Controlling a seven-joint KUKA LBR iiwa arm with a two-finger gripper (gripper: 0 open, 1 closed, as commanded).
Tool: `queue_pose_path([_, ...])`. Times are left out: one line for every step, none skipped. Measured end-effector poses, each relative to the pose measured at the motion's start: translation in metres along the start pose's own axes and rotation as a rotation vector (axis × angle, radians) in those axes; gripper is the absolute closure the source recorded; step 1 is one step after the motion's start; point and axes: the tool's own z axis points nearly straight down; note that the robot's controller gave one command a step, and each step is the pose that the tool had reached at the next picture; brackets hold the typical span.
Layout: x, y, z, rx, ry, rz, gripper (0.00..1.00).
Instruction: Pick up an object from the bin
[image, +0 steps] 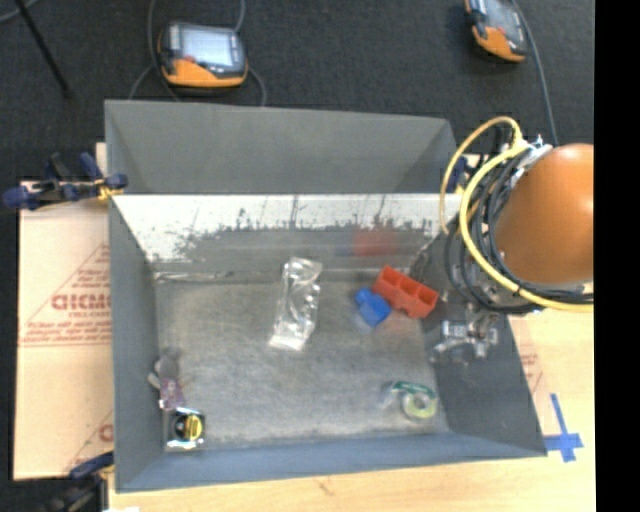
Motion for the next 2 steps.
queue_pose_path([-0.007, -0.007, 0.080, -0.009, -0.003, -0.212, 1.00])
queue_pose_path([0.009, -0.046, -0.082, 0.000, -0.001, -0.681, 1.00])
